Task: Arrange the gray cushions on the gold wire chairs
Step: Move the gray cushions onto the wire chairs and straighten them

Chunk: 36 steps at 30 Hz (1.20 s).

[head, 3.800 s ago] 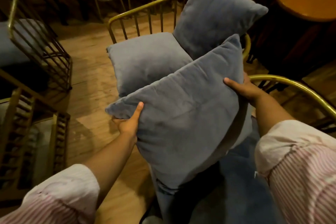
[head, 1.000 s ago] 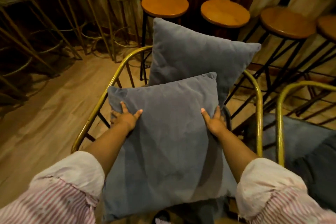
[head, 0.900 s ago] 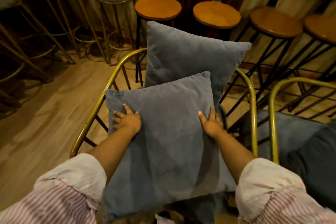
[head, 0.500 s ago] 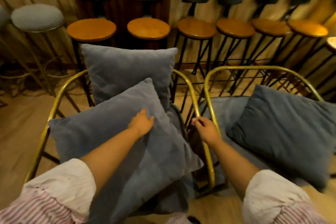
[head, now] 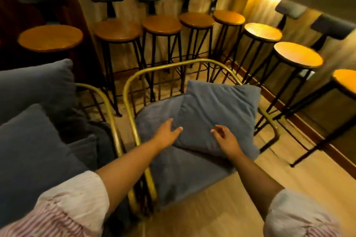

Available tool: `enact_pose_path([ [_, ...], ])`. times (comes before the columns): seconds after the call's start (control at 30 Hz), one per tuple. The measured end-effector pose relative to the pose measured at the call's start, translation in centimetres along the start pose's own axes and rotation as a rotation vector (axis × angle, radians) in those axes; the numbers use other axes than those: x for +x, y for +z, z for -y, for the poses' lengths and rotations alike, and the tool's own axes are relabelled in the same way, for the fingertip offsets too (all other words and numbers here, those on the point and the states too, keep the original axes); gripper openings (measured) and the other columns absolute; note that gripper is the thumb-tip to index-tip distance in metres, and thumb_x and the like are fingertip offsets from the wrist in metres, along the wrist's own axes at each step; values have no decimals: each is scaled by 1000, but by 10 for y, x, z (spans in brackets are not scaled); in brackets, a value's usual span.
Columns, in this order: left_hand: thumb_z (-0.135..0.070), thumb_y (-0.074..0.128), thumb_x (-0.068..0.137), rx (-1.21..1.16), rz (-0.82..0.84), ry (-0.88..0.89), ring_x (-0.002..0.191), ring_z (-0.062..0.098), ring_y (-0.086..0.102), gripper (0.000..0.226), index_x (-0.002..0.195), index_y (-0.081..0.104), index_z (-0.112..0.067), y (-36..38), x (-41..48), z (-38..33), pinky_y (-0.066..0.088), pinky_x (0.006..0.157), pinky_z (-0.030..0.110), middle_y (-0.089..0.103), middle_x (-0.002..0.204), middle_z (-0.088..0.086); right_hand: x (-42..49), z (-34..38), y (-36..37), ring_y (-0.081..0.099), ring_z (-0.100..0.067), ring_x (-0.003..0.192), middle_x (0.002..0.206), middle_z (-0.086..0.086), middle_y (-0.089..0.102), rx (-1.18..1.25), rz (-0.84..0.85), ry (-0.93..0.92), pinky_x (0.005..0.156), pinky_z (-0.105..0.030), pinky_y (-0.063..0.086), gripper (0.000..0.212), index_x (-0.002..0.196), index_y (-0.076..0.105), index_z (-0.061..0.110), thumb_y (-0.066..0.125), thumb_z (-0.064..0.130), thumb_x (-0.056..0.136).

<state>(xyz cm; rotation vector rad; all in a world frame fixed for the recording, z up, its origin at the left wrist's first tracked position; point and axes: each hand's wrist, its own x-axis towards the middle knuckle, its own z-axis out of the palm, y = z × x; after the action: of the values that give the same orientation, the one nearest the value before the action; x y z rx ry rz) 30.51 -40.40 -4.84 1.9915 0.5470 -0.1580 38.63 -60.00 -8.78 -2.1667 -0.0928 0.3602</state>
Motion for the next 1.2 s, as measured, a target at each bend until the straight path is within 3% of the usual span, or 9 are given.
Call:
enact_pose_path([
  [0.17, -33, 54, 94, -6, 94, -50, 141, 30, 36, 66, 148, 29, -4, 73, 56, -35, 30, 116, 39, 35, 154, 14, 65, -43, -74, 51, -34, 123, 134, -17, 52, -23, -31, 83, 104, -43, 41, 52, 134, 46, 5, 56, 34, 92],
  [0.27, -35, 52, 95, 6, 101, -98, 142, 30, 33, 68, 150, 25, -6, 96, 90, -47, 28, 117, 38, 30, 156, 13, 106, -65, -97, 48, -35, 126, 140, -17, 48, -16, -43, 168, 104, -43, 40, 59, 137, 41, 7, 56, 39, 91],
  [0.47, -37, 48, 96, -37, 44, -204, 144, 32, 28, 68, 151, 20, -7, 112, 203, -37, 26, 115, 37, 25, 158, 13, 200, -108, -101, 38, -38, 136, 151, -18, 35, 32, -98, 312, 109, -49, 35, 85, 146, 27, 7, 68, 42, 81],
  [0.67, -38, 46, 97, -128, -61, -386, 139, 36, 36, 66, 150, 24, -6, 120, 304, -5, 29, 114, 40, 32, 155, 17, 270, -134, -92, 28, -42, 139, 154, -18, 21, 18, -216, 491, 112, -54, 30, 109, 148, 16, 10, 71, 61, 69],
  [0.8, -50, 43, 94, -168, -44, -434, 140, 36, 34, 72, 150, 27, -7, 133, 355, 23, 28, 116, 43, 31, 156, 16, 292, -158, -86, 35, -35, 133, 146, -10, 25, 158, -320, 469, 110, -48, 35, 102, 134, 28, 20, 80, 60, 57],
  [0.9, -57, 47, 90, -237, -88, -461, 144, 35, 28, 82, 152, 20, -10, 140, 384, 36, 25, 118, 45, 25, 159, 13, 296, -184, -78, 36, -28, 132, 143, -6, 27, 238, -408, 397, 112, -40, 32, 100, 132, 25, 24, 84, 53, 56],
  [1.03, -88, 58, 51, -397, -53, -504, 143, 29, 33, 124, 150, 29, -19, 132, 409, 57, 27, 117, 45, 31, 157, 4, 308, -207, -73, 40, -26, 133, 149, -7, 33, 333, -371, 345, 108, -34, 34, 103, 144, 11, 24, 80, 37, 69],
  [1.13, -85, 59, 53, -478, -6, -471, 141, 26, 37, 113, 147, 37, -26, 133, 407, 71, 29, 116, 46, 38, 153, -2, 314, -212, -75, 39, -27, 136, 153, -5, 32, 321, -324, 334, 107, -36, 36, 104, 149, 9, 23, 78, 38, 72],
  [1.2, -79, 60, 61, -472, -77, -444, 141, 28, 36, 108, 149, 33, -22, 132, 396, 68, 30, 115, 46, 37, 154, 1, 312, -211, -80, 39, -27, 136, 153, -4, 33, 319, -293, 319, 109, -39, 37, 101, 149, 13, 22, 77, 38, 73],
])
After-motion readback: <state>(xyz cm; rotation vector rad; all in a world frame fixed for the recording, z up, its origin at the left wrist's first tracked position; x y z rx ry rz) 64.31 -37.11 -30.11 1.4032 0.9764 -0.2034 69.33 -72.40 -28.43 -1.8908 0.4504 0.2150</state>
